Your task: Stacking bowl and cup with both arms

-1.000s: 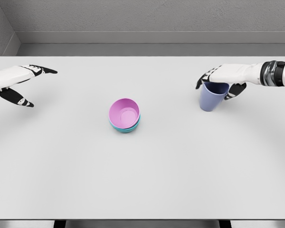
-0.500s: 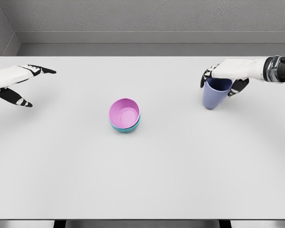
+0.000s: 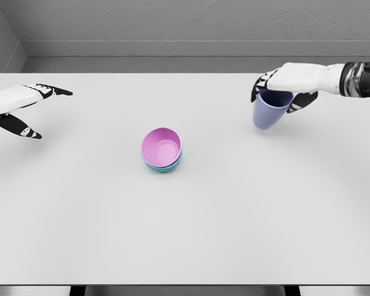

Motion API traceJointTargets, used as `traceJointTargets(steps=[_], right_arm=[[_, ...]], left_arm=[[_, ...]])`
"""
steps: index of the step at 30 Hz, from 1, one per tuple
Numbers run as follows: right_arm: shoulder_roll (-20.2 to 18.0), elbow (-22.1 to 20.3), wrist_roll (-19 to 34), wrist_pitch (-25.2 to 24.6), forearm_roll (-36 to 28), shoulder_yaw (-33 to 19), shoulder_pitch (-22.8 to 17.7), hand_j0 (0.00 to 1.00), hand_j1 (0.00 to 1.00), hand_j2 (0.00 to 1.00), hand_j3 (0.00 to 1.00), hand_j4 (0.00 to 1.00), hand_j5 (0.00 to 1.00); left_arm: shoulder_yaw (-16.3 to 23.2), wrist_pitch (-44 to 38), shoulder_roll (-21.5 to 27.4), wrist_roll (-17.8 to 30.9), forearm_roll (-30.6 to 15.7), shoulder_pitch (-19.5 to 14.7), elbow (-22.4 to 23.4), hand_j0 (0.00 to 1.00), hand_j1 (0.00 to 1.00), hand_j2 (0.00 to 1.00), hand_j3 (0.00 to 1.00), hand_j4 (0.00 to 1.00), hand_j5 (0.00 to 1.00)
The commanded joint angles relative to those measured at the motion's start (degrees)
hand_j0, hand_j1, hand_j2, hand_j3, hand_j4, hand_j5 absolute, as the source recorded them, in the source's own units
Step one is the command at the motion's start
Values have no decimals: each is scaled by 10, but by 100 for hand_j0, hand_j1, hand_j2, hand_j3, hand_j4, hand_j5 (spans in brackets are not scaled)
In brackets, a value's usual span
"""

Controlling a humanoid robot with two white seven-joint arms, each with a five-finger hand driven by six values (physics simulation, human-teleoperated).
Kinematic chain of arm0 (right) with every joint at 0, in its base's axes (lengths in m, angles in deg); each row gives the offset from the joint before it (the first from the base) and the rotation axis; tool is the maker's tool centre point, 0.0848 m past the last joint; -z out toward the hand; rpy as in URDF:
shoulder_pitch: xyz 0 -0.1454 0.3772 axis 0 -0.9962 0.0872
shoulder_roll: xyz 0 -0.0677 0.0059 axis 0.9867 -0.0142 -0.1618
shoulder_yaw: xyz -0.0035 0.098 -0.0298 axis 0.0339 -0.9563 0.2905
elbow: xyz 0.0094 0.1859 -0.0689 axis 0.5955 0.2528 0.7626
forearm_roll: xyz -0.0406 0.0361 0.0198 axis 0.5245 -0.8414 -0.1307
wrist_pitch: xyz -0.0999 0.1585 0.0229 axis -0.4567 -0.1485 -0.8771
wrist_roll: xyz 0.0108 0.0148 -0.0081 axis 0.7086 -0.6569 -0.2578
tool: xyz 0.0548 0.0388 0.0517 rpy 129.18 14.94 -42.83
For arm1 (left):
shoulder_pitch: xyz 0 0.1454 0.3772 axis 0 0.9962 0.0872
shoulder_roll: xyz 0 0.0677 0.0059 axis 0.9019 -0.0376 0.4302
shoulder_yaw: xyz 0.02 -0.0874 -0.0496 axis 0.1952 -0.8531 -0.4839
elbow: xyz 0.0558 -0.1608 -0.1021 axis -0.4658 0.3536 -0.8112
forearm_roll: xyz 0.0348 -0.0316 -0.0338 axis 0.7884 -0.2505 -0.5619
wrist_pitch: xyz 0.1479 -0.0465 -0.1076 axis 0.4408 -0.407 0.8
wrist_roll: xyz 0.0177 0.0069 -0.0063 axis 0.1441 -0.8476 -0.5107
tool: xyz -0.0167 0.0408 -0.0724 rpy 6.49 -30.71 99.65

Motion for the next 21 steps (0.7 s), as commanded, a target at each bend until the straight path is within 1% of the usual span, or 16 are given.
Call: traceJointTargets(steps=[1,3,5,10,11,14,21], right_arm=[[1,-18,0,-2,-3,-11,0,61,61,61,61,61,61],[2,-24,0,-2,-3,-13,0,61,61,61,61,61,61],[2,-45,0,-3,-3,-13,0,61,61,61,61,61,61],[4,-77,0,-8,-3,-19,-1,61,61,61,61,61,61],[11,-90,0,-8,-3,-19,-1,61,61,61,61,61,61],[16,-109,0,-10,-3,-19,-1,61,61,61,61,61,61],[17,-166,0,-10,-3,-20,0,61,61,61,61,61,61]], left_arm=[[0,-1,0,0,-3,0,0,100,100,100,100,100,100],[0,-1,0,0,-3,0,0,100,100,100,100,100,100],[0,-1,0,0,-4,0,0,100,100,100,100,100,100],[0,-1,0,0,-4,0,0,100,100,100,100,100,100],[0,-1,0,0,-4,0,-1,100,100,100,100,100,100],[0,-1,0,0,-4,0,-1,100,100,100,100,100,100],[0,-1,0,0,-4,0,-1,100,100,100,100,100,100]])
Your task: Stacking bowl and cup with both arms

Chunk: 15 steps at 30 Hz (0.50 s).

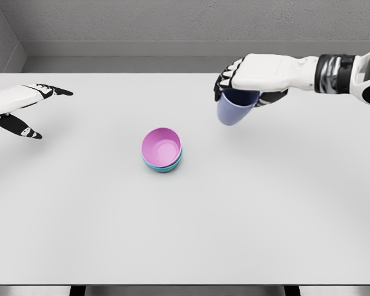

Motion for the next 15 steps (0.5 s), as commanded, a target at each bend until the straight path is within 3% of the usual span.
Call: traceJointTargets(steps=[1,10,15], right_arm=[[7,-21,0,-2,-4,-1,0,61,61,61,61,61,61],[27,-73,0,-2,-5,-3,-1,61,61,61,61,61,61],[49,-81,0,-1,-4,-3,-3,61,61,61,61,61,61]], left_arm=[[0,-1,1,0,-4,0,0,100,100,100,100,100,100],[0,-1,1,0,-4,0,0,100,100,100,100,100,100],[0,-1,1,0,-4,0,1,100,100,100,100,100,100]])
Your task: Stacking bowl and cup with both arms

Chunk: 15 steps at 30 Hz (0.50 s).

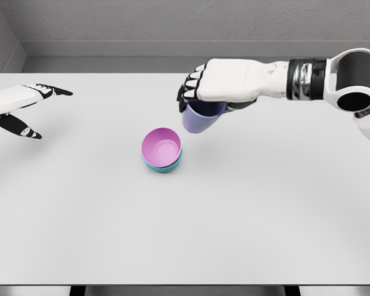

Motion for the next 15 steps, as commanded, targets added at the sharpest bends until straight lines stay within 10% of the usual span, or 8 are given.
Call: traceJointTargets(steps=[1,15], right_arm=[[6,-7,0,-1,-4,-1,0,61,61,61,61,61,61],[54,-12,0,-4,-2,20,-5,61,61,61,61,61,61]], left_arm=[[0,-1,1,0,-4,0,0,100,100,100,100,100,100],[-1,-1,2,0,-4,0,1,100,100,100,100,100,100]])
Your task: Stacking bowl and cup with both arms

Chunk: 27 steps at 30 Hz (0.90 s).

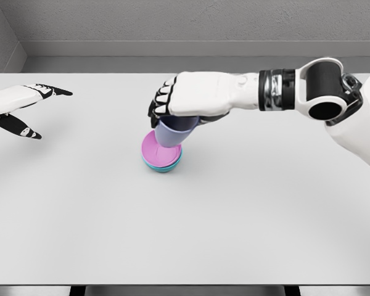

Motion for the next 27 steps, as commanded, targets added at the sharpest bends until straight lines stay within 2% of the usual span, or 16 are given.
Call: traceJointTargets(steps=[1,10,13,27], right_arm=[[3,4,0,-2,-2,10,0,61,61,61,61,61,61],[36,30,0,-3,8,33,-4,61,61,61,61,61,61],[50,54,0,-3,19,34,-3,61,61,61,61,61,61],[55,95,0,-2,28,38,-4,61,61,61,61,61,61]], left_arm=[[0,-1,1,0,-4,0,0,100,100,100,100,100,100],[0,-1,1,0,-4,0,0,100,100,100,100,100,100],[0,-1,1,0,-4,0,0,100,100,100,100,100,100],[0,-1,1,0,-4,0,-1,100,100,100,100,100,100]])
